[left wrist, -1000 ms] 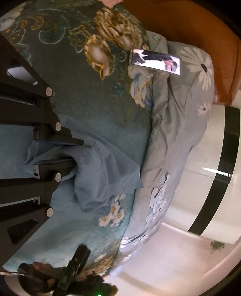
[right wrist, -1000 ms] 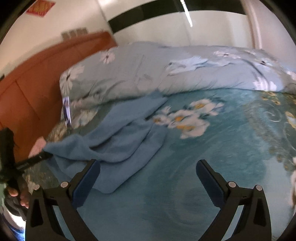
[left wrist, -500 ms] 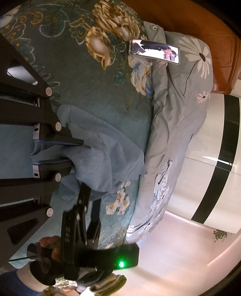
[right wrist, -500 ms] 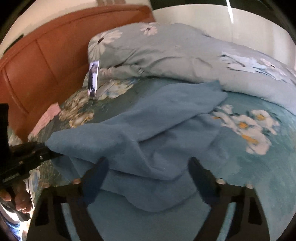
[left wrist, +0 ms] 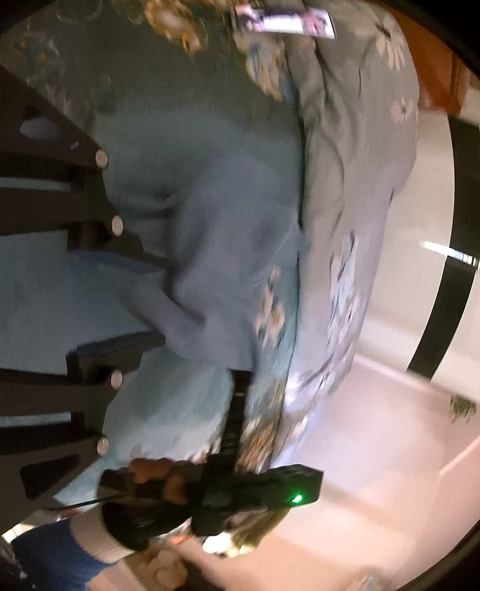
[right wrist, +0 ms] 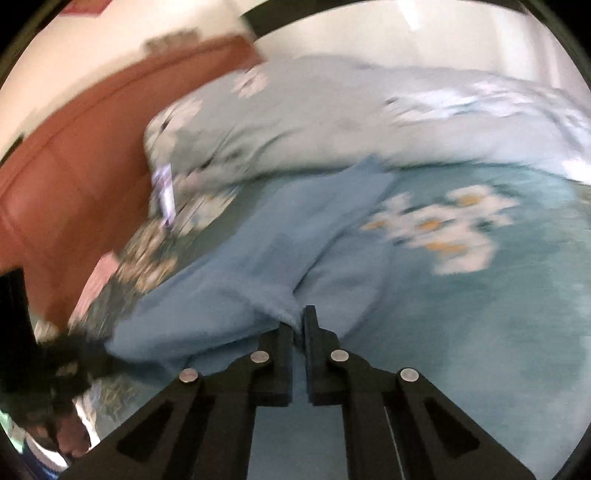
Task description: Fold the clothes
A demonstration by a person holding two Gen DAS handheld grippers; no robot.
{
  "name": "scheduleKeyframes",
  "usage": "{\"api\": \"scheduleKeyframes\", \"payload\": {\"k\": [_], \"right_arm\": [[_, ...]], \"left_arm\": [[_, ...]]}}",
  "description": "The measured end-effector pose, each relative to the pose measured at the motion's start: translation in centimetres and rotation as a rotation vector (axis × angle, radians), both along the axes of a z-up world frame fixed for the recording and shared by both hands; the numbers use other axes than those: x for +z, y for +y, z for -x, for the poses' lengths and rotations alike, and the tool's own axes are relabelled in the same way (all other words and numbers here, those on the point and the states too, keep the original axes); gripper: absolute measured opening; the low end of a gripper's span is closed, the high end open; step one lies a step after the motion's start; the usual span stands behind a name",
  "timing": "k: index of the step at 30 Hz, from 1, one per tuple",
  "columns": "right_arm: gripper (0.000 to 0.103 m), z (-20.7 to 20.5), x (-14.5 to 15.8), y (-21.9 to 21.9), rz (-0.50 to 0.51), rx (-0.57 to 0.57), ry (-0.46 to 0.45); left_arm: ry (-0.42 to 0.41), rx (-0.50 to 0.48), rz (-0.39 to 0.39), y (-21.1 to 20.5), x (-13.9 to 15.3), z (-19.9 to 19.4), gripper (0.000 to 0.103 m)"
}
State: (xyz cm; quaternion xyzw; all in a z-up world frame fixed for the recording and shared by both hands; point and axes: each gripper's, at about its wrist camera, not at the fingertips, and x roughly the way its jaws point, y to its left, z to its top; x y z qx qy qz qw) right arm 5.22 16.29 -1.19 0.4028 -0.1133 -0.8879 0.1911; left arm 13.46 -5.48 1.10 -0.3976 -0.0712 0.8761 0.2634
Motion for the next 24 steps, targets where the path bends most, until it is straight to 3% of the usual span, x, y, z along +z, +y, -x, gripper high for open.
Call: {"api": "scheduleKeyframes", "payload": {"k": [4,9,16,20,24], "right_arm": [[0.004,-1.3,1.4,6.8,-0.015,-0.181,0.03],[0.004,-4.8,2.8,15.6,-0.029,-0.378,0.056],[0.004,-11.0,0.4,24.9,-0.013,-0.64,-0.009],[0.004,-12.1,-1.6,26.0,0.005,-0.656,-0.076],[0.006,-13.0,-1.2,24.8,-0.067,-0.63,-0.079]], "left_arm": [[0.0,-0.086,-0.012,2.8,0.1,-0.2,0.053],[-0.014,-0.082,0.006,4.0,-0.3,0.7,0.055],[-0.078,-0.049,-0.007,6.1,-2.0,4.3,0.055],[-0.141,-0.08,-0.052,9.2,-3.2,6.9,0.055],[-0.176,-0.092,0.012,12.7,-4.6,8.3,0.055]]}}
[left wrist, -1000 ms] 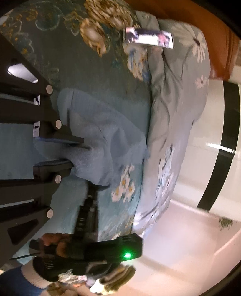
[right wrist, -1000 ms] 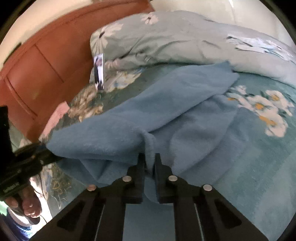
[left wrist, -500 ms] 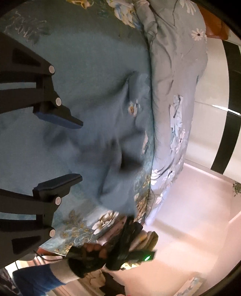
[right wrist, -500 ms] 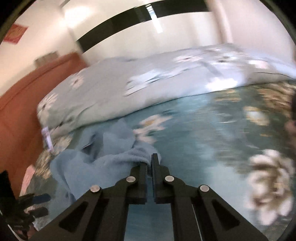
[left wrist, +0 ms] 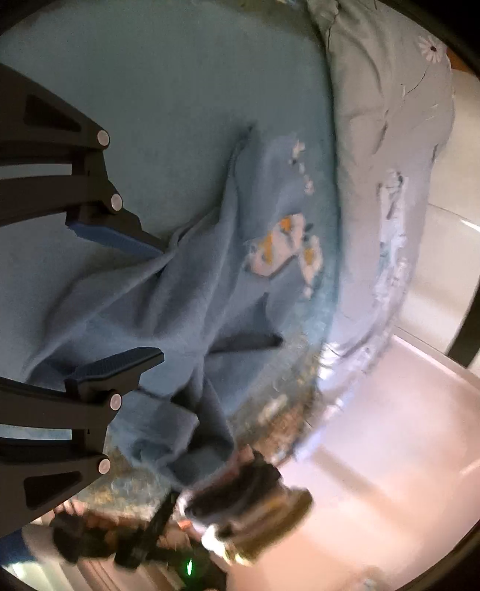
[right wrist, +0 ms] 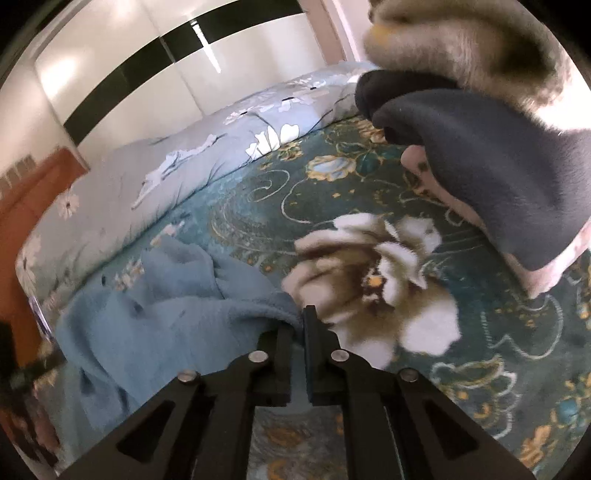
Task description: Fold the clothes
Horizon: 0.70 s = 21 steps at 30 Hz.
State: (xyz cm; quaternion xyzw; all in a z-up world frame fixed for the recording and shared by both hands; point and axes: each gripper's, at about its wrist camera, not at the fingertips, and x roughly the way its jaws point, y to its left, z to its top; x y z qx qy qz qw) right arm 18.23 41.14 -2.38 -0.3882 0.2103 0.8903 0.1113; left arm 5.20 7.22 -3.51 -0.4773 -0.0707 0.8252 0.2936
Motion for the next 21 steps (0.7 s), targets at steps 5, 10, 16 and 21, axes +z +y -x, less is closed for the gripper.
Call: {"api": "scheduleKeyframes", "payload": {"k": [5,10,16,21], "right_arm": [[0.018,-2.6,2.3,-0.7,-0.113,0.006,0.022],[0.045,0.4,4.7,-4.3,-0.015,0.2,0.121],[0.048,8.3,4.1,-10.4,0.04,0.396,0.053],[0.039,9.6,2.7,-10.7,-0.011,0.367,-0.049]], "left_arm": [[-0.086,0.033,0.03,-0.4,-2.0,-1.2,0.055],[-0.178,0.055,-0.004,-1.5,-3.4,-2.9,0.055],[-0.246,0.082,-0.074,-1.3,-4.0,-4.0,0.054],[-0.246,0.092,-0.107,-1.3,-4.0,-4.3,0.021]]}}
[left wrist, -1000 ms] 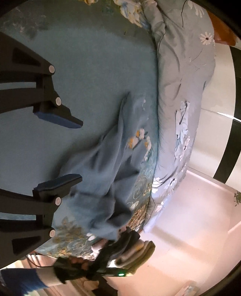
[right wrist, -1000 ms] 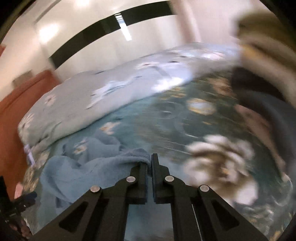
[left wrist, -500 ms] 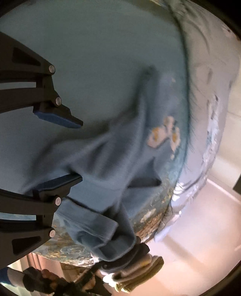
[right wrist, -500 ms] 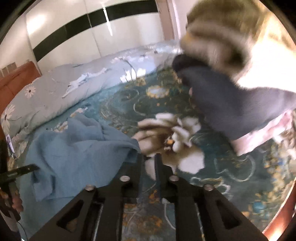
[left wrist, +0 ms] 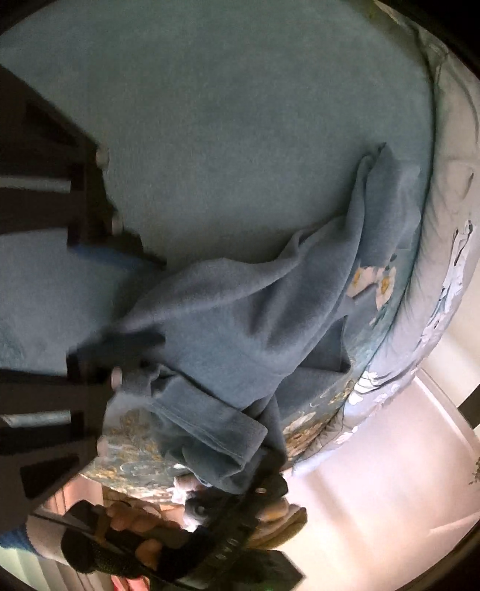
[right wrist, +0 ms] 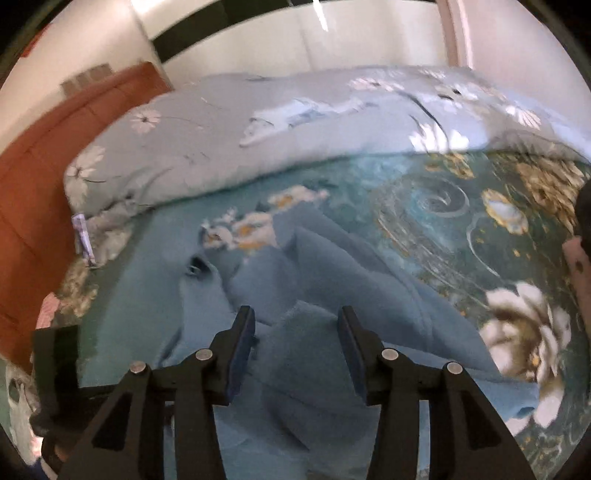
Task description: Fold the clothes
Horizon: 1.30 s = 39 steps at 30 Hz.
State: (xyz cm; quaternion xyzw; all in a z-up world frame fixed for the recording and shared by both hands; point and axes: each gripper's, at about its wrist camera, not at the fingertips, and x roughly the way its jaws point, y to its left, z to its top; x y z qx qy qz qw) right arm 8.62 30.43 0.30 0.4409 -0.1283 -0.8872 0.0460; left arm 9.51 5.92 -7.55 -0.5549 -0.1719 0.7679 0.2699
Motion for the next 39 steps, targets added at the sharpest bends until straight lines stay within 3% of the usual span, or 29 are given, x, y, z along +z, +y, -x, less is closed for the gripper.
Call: {"api": "scheduleKeyframes", "payload": {"k": [1,3,6,13,16,19,22,24,29,32,34,39], "right_arm": [[0.024,-0.6,-0.1,0.6,0.001,-0.013,-0.006],[0.008,-1.3,0.0,1.7,0.01,-0.036,-0.019],[0.003,-3.4,-0.2,3.4,0.036,-0.06,-0.038],[0.002,-8.1,-0.6,3.3,0.121,-0.027,-0.044],[0.002,-7.8,0.2,2.6,0.137,-0.007,-0.011],[0.002,-6.9,1.2,1.7,0.133,0.019,0.025],[0.002,-5.5,1.7,0.7,0.123,0.041,0.056],[0.002,-4.4,2.1,0.1,0.145,0.067,0.083],[0.002,-1.4,4.8,-3.6,0.174,0.221,0.196],[0.017,-0.2,6.8,-6.0,0.107,0.292,0.259],[0.051,0.2,7.8,-7.3,0.049,0.327,0.29],[0.054,0.8,9.1,-9.8,-0.051,0.396,0.34]], "left_arm": [[-0.004,0.003,-0.012,-0.1,-0.1,0.1,0.014],[0.011,0.018,-0.019,-0.4,0.3,0.2,0.007],[0.053,0.051,-0.032,-0.8,1.2,0.7,0.003],[0.335,0.184,-0.047,-5.2,9.4,5.5,0.003],[0.466,0.227,0.006,-7.5,13.3,7.4,0.003],[0.507,0.27,-0.003,-10.2,15.5,8.7,0.003],[0.553,0.222,-0.038,-11.1,17.1,7.5,0.003],[0.573,0.14,-0.065,-10.1,17.9,6.9,0.003],[0.662,-0.049,-0.041,-6.8,20.0,4.4,0.003],[0.692,-0.124,-0.023,-5.1,21.1,3.7,0.003],[0.703,-0.164,-0.021,-4.4,21.9,3.1,0.003],[0.728,-0.268,-0.038,-2.5,22.8,1.6,0.003]]}}
